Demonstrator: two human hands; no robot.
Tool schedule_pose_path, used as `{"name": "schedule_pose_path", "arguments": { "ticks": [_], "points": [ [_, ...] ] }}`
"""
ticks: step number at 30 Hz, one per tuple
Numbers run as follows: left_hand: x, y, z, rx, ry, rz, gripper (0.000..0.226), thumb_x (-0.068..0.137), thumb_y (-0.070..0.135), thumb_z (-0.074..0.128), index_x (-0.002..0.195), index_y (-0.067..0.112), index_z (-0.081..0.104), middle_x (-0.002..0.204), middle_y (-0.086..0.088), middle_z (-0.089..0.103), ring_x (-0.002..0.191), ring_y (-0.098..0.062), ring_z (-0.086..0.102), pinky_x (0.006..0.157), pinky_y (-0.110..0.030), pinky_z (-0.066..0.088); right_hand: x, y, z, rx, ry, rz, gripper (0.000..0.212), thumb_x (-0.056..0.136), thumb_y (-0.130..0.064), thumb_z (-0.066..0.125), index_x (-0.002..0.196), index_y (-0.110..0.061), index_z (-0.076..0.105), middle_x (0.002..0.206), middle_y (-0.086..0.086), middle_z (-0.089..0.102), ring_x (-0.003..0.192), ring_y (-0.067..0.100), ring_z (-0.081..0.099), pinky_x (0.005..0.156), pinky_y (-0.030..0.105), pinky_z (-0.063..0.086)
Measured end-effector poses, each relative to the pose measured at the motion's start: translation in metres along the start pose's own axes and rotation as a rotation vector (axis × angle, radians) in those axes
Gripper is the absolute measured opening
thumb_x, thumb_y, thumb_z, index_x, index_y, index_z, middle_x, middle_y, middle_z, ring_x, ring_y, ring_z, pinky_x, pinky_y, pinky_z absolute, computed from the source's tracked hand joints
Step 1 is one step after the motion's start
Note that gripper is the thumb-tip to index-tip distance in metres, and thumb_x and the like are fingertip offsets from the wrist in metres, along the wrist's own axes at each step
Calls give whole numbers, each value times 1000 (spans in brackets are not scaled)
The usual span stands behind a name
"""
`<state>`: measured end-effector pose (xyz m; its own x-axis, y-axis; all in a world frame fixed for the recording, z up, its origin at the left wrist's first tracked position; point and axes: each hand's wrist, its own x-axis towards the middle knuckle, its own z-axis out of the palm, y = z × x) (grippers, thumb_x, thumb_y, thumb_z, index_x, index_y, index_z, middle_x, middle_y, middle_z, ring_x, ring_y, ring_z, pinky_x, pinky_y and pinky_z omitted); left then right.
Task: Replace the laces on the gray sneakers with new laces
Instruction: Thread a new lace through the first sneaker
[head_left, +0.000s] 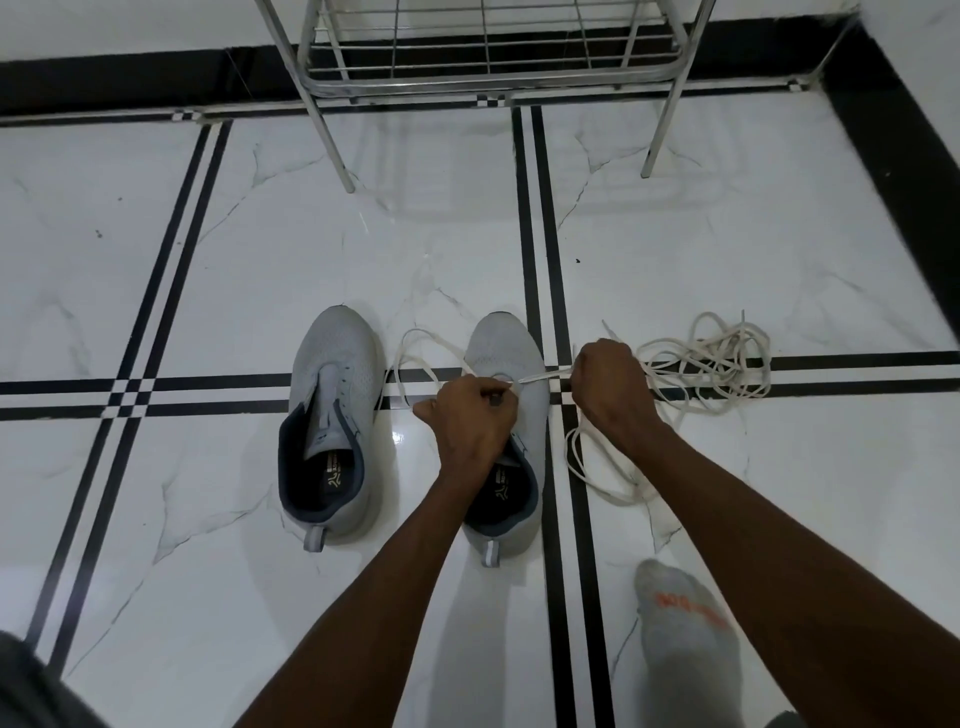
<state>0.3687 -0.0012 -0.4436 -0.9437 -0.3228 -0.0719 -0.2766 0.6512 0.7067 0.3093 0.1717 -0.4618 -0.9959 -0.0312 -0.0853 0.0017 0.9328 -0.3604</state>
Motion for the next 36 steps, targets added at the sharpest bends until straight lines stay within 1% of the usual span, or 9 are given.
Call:
{"name": "schedule_pose_path", "arguments": {
  "ticks": [3,6,11,17,20,24,29,32,36],
  "points": [
    [-1,4,2,-34,-18,-31,15,89,29,69,93,22,81,84,7,74,81,-6,56,82,-33,27,-1,-13,-2,105,17,-120,11,86,-6,59,92,-6,67,101,12,65,96,30,61,76,36,46],
    [0,2,1,-145,-48,-5,13,88,21,71,84,13,80,72,0,73,66,-13,64,71,-32,53,-5,-33,0,164,-106,-287,34,90,-17,63,124,-19,67,125,4,63,117,26,53,94,44,44],
    [1,2,0,-153,-43,4,13,88,17,71,82,10,80,71,-2,74,63,-12,66,63,-17,50,-4,-40,5,-43,-80,-338,17,95,-14,58,101,-21,71,110,-4,61,107,20,55,86,37,29],
    [3,-2,-4,-182,-3,-66,16,87,14,69,75,9,79,66,-1,72,60,-10,64,59,-5,42,-1,-6,0,-54,-6,-67,16,89,-7,52,79,-5,64,83,6,63,83,28,65,69,35,48],
    [3,-1,-3,-193,-3,-80,17,87,15,70,72,11,78,62,3,69,56,-5,59,56,-3,41,2,6,-2,2,-37,8,15,86,-7,56,88,-6,71,92,10,69,89,28,66,70,33,49],
    [5,-3,-3,-206,-22,-61,15,87,17,70,75,12,79,61,6,67,56,-3,60,58,-5,43,-7,-12,-1,170,-86,-157,37,89,-18,65,126,-20,65,126,4,61,116,27,52,92,45,45],
    [6,-6,-1,-201,-18,-27,21,87,17,70,67,10,75,55,3,63,49,-5,54,55,-6,42,-8,-31,6,75,-32,-236,12,94,-26,62,101,-22,72,110,-4,64,109,21,54,87,41,36],
    [6,-8,0,-209,-7,-34,22,87,16,70,67,9,75,54,2,62,48,-5,52,54,-5,41,-9,-27,7,31,-3,-218,15,95,-21,56,92,-17,70,98,-2,66,98,21,58,79,37,34],
    [7,-10,1,-202,-33,-22,24,88,16,69,64,12,72,53,4,60,49,-5,52,55,-5,40,-6,-12,4,126,-20,-111,11,88,-19,61,85,-16,71,90,1,69,89,26,63,77,40,50]
  ]
}}
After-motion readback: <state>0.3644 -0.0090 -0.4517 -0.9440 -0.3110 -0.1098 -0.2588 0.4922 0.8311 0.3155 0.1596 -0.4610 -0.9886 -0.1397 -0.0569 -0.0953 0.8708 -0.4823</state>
